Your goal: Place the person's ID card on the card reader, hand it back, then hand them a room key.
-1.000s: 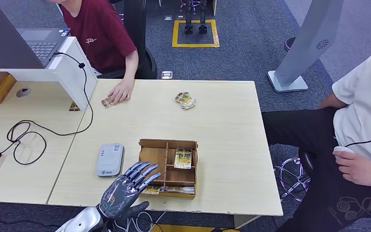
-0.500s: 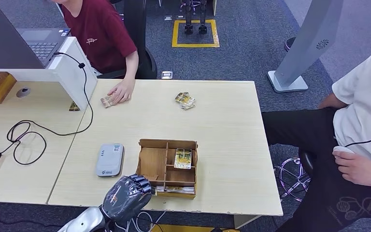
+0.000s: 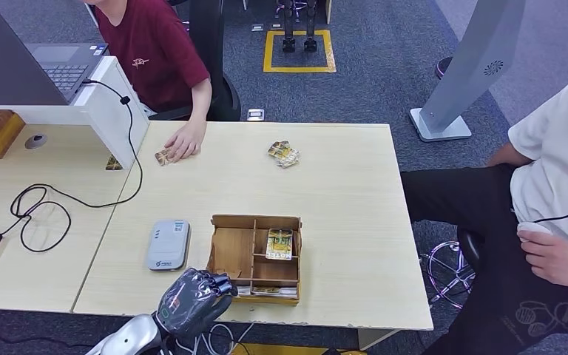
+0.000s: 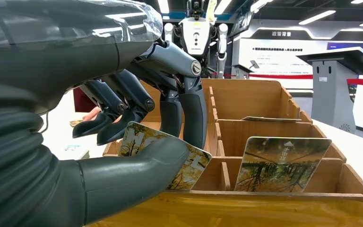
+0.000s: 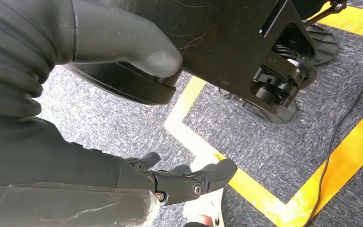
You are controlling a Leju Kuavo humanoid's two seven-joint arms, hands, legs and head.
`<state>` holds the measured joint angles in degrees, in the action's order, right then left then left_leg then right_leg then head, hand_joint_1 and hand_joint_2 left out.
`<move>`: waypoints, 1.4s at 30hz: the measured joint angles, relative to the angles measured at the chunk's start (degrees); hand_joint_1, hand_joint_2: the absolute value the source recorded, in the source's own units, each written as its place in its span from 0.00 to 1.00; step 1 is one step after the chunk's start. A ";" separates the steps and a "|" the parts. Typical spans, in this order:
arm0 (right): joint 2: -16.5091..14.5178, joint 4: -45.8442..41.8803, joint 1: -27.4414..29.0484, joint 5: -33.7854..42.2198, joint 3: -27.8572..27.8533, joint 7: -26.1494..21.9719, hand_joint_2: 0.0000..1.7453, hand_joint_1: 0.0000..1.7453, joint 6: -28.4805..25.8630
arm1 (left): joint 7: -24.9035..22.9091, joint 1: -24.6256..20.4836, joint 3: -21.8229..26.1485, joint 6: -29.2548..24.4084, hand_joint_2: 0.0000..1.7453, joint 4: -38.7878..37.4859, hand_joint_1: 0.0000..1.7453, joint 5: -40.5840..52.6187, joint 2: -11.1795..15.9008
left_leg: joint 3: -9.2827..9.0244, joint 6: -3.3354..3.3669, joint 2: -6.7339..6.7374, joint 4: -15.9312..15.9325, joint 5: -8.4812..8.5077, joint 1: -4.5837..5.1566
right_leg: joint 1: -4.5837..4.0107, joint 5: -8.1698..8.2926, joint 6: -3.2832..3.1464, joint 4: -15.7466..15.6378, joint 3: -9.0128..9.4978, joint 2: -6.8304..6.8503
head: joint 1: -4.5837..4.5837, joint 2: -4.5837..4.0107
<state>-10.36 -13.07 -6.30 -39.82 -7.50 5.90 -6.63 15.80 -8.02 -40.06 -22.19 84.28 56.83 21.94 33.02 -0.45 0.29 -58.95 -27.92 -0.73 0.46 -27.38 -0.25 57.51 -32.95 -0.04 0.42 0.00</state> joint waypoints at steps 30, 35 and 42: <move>0.00 0.00 0.12 0.34 -0.02 -0.36 1.00 0.00 -0.34 | 2.14 -4.97 6.34 6.98 1.00 10.96 1.00 -13.50 -0.07 | -0.01 -0.01 0.00 0.00 0.02 0.00 | 0.00 0.01 -0.01 0.01 0.00 0.00 | 0.00 -0.01; 0.00 0.00 0.12 0.34 -0.02 -0.35 1.00 0.00 -0.34 | 1.21 -6.40 6.94 7.08 1.00 11.87 1.00 -13.33 -0.30 | -0.01 -0.01 0.00 0.00 0.02 0.00 | 0.00 0.01 -0.01 0.01 0.00 0.00 | 0.00 0.00; 0.00 0.00 0.10 -0.01 -0.02 -0.10 1.00 0.00 -0.34 | -4.10 -9.71 7.78 5.37 1.00 11.41 1.00 -9.15 -1.55 | -0.02 -0.01 -0.01 -0.01 0.02 0.00 | 0.00 0.02 -0.01 0.01 0.01 0.00 | 0.00 0.00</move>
<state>-10.36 -13.07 -6.20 -39.83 -7.51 5.80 -6.97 11.70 -17.73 -32.29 -16.82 95.69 47.68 20.40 33.00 -0.47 0.28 -58.96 -27.90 -0.72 0.46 -27.36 -0.26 57.51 -32.94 -0.03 0.42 0.00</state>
